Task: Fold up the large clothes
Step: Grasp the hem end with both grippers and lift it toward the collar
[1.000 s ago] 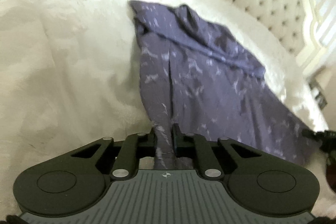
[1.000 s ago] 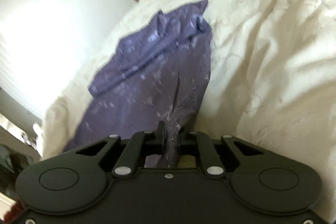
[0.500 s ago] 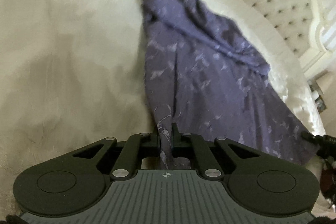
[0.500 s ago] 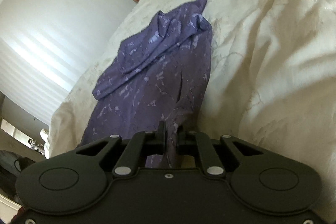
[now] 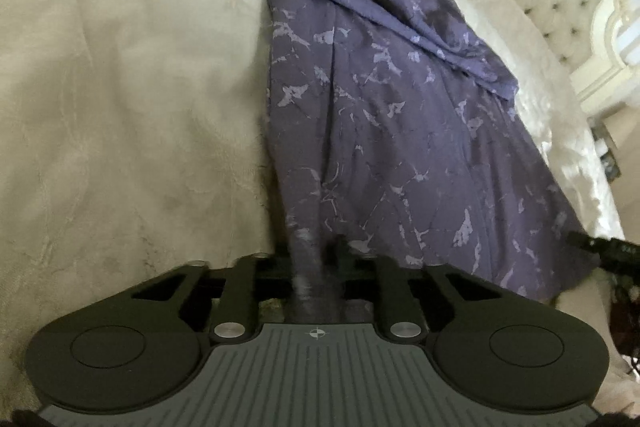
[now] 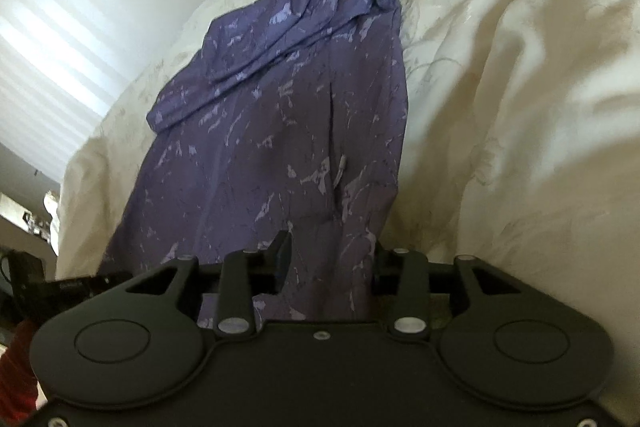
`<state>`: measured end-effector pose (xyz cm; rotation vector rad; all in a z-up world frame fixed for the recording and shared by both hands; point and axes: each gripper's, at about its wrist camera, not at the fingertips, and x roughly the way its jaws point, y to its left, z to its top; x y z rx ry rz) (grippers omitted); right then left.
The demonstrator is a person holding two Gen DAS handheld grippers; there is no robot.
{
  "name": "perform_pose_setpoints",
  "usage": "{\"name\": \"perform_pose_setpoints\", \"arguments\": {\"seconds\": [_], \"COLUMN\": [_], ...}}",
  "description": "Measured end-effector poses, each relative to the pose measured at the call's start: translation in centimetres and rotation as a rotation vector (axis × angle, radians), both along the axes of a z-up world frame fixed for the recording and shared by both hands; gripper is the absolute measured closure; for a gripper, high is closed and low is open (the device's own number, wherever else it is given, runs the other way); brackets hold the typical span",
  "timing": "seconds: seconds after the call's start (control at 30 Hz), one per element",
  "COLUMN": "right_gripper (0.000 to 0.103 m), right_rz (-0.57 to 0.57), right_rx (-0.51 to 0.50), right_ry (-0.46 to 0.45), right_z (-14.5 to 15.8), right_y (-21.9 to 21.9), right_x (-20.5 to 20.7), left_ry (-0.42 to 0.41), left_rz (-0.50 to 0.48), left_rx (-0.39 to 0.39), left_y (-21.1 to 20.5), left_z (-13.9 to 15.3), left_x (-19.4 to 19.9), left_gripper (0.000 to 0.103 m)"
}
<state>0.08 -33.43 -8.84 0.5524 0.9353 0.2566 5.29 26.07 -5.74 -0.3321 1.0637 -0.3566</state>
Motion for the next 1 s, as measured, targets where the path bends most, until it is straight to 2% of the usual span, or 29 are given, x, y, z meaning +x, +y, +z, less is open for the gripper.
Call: {"name": "perform_pose_setpoints", "arguments": {"seconds": [0.03,0.07,0.13,0.23,0.3,0.37,0.57,0.77,0.93,1.0], "right_gripper": [0.085,0.089,0.090,0.090,0.090,0.090,0.090,0.090,0.090,0.090], "right_rz": [-0.001,-0.007,-0.034,-0.087,-0.112,-0.127,-0.149,-0.192,-0.214,-0.226], "right_rx": [0.000,0.014,0.103,0.247,0.309,0.339,0.371,0.354,0.297,0.272], "right_ry": [0.001,-0.003,-0.037,-0.109,-0.156,-0.192,-0.284,-0.385,-0.454,-0.463], "right_z": [0.0,0.1,0.4,1.3,2.2,3.3,5.9,8.0,9.4,9.7], "right_y": [0.0,-0.2,-1.1,-2.7,-3.6,-4.0,-4.5,-5.1,-4.9,-4.6], "right_x": [0.0,0.0,-0.3,-0.7,-0.5,0.1,3.2,7.4,11.7,14.0], "left_ry": [-0.015,-0.030,-0.056,-0.081,-0.109,-0.153,-0.283,-0.390,-0.487,-0.497], "left_rz": [0.002,0.008,0.037,0.100,0.135,0.153,0.188,0.253,0.277,0.295], "left_rx": [-0.007,-0.020,-0.069,-0.206,-0.282,-0.318,-0.370,-0.416,-0.388,-0.384], "left_y": [0.1,0.3,0.8,2.1,2.7,3.0,3.1,2.8,1.3,0.7], "left_z": [0.2,0.5,1.1,2.3,3.3,4.6,8.5,10.5,11.4,11.5], "left_x": [-0.2,-0.3,-0.5,-0.6,-0.4,0.1,3.3,7.6,11.1,12.8], "left_gripper": [0.093,0.095,0.095,0.095,0.096,0.096,0.096,0.096,0.096,0.096]}}
